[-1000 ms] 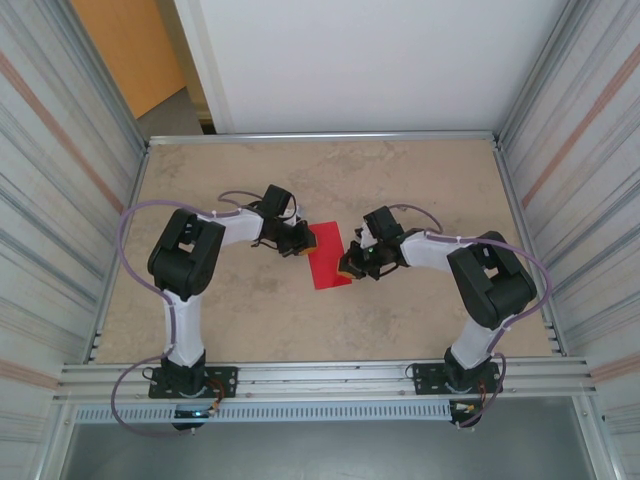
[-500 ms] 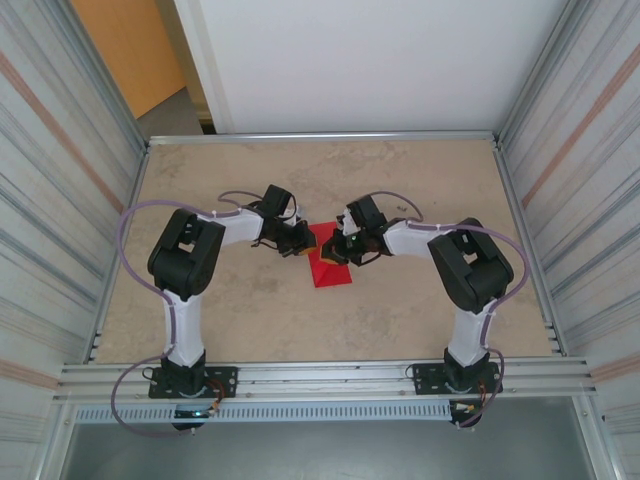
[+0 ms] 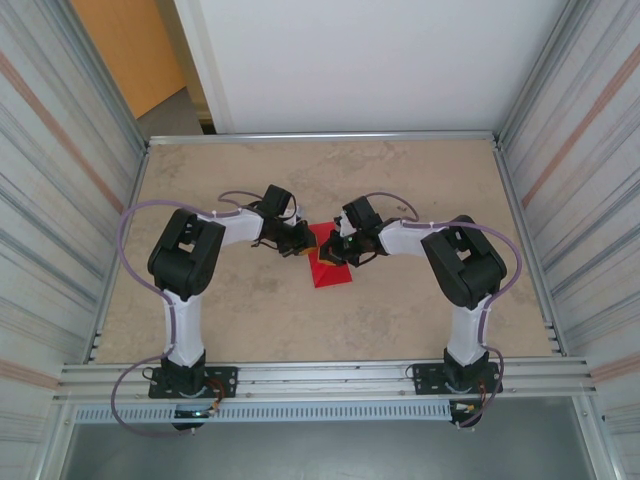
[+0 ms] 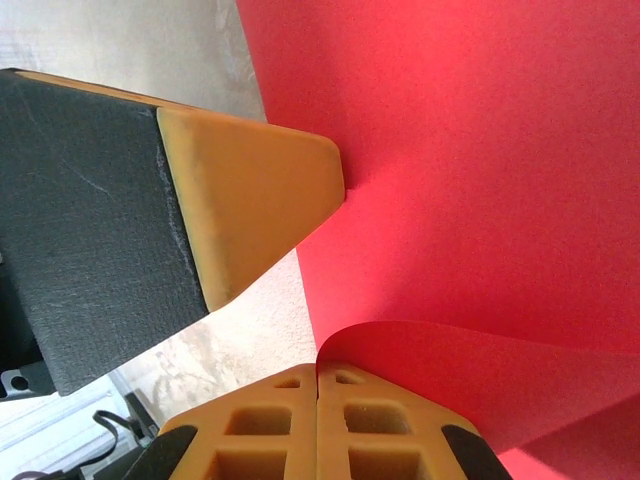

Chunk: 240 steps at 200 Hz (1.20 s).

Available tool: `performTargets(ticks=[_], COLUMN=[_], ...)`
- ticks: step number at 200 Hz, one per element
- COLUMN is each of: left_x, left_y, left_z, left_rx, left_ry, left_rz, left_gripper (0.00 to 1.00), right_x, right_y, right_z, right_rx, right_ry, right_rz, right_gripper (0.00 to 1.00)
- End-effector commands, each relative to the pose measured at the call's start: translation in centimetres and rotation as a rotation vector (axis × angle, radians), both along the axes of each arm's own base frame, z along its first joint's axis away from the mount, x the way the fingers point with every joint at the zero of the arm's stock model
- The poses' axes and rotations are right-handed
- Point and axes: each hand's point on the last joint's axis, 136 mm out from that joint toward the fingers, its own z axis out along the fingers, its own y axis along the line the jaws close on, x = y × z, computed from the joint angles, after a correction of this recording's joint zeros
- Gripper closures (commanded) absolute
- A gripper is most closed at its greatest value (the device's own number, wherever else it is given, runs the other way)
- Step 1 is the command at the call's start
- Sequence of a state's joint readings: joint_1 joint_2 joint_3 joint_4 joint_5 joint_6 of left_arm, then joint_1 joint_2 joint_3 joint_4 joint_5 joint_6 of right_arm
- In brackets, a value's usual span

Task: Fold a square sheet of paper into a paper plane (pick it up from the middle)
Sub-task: Fold the triangle a second time at the center of the table.

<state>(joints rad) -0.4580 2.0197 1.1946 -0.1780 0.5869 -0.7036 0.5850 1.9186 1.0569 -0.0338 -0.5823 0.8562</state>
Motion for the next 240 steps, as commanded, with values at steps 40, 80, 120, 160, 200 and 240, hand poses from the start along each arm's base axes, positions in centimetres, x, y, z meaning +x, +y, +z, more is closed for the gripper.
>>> performTargets(ticks=[40, 80, 120, 160, 200, 240], left_x=[-1.64, -1.62, -1.68, -1.72, -1.79, -1.83], left_y=[0.74, 0.71, 0.73, 0.78, 0.82, 0.84], left_z=[-2.3, -2.22, -2.28, -2.3, -2.36, -2.37], left_rx=[0.043, 0.042, 0.042, 0.044, 0.045, 0.045], left_ry=[0.07, 0.067, 0.07, 0.071, 0.072, 0.072], left_rz=[0.003, 0.002, 0.003, 0.005, 0.005, 0.005], left_gripper=[0.88, 0.89, 0.89, 0.89, 0.89, 0.89], right_x=[0.11, 0.12, 0.16, 0.41, 0.53, 0.42], right_y=[-0.34, -0.25, -0.02, 0.05, 0.07, -0.1], right_z=[-1.26, -1.46, -1.32, -1.1, -1.12, -1.45], right_rx=[-0.048, -0.048, -0.035, -0.022, -0.01, -0.022], right_ry=[0.026, 0.029, 0.028, 0.022, 0.024, 0.034], right_rz=[-0.017, -0.014, -0.009, -0.02, -0.028, -0.032], right_gripper=[1.0, 1.0, 1.0, 1.0, 1.0, 1.0])
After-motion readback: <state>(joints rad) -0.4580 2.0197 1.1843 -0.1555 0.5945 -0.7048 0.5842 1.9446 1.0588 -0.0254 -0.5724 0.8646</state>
